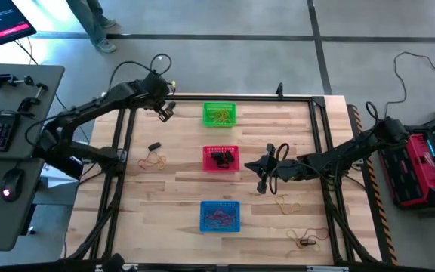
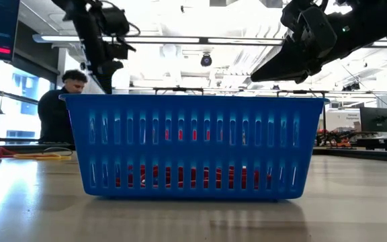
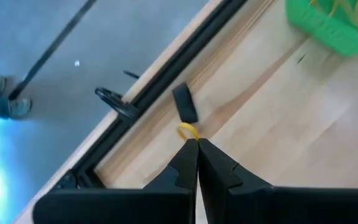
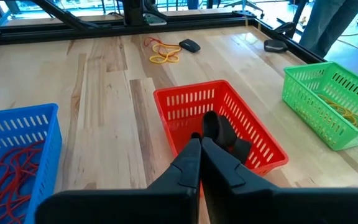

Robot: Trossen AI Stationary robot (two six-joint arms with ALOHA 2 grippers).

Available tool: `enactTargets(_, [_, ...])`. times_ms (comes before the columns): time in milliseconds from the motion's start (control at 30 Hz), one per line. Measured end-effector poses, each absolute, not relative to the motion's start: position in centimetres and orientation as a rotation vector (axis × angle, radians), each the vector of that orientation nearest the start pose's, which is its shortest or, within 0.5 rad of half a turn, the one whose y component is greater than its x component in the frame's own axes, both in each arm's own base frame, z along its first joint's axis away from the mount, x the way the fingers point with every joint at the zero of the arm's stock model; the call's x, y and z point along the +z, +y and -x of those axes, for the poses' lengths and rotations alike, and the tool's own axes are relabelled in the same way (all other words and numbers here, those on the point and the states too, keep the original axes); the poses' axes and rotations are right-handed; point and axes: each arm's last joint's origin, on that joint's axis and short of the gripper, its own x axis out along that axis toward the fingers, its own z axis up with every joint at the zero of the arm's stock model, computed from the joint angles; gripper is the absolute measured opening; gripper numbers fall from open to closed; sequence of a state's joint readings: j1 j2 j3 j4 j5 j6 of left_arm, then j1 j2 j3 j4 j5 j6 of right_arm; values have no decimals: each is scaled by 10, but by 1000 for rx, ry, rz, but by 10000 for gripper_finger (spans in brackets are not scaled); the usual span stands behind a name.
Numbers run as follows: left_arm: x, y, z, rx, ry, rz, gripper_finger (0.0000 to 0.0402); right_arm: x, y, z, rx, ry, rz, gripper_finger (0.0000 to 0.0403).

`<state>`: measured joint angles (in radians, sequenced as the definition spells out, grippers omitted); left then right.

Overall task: Sort rubber bands into baskets
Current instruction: Put the yellow rubber band into the green bin

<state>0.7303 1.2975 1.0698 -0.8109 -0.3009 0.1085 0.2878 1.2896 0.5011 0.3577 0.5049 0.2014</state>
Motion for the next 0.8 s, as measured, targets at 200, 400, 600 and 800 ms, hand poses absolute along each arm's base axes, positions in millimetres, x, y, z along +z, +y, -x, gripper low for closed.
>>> enactTargets(200, [292, 161, -181, 841, 1013, 114, 0, 187, 57, -240, -257, 372, -55, 0])
enactTargets(400, [300, 151, -197, 641, 857, 158, 0, 187, 57, -240, -256, 373, -49, 0])
enactTargets(600, [306, 142, -214, 525, 746, 136, 0, 187, 57, -240, -257, 372, -54, 0])
enactTargets(800, [312, 135, -227, 458, 666, 116, 0, 187, 57, -240, -258, 372, -54, 0])
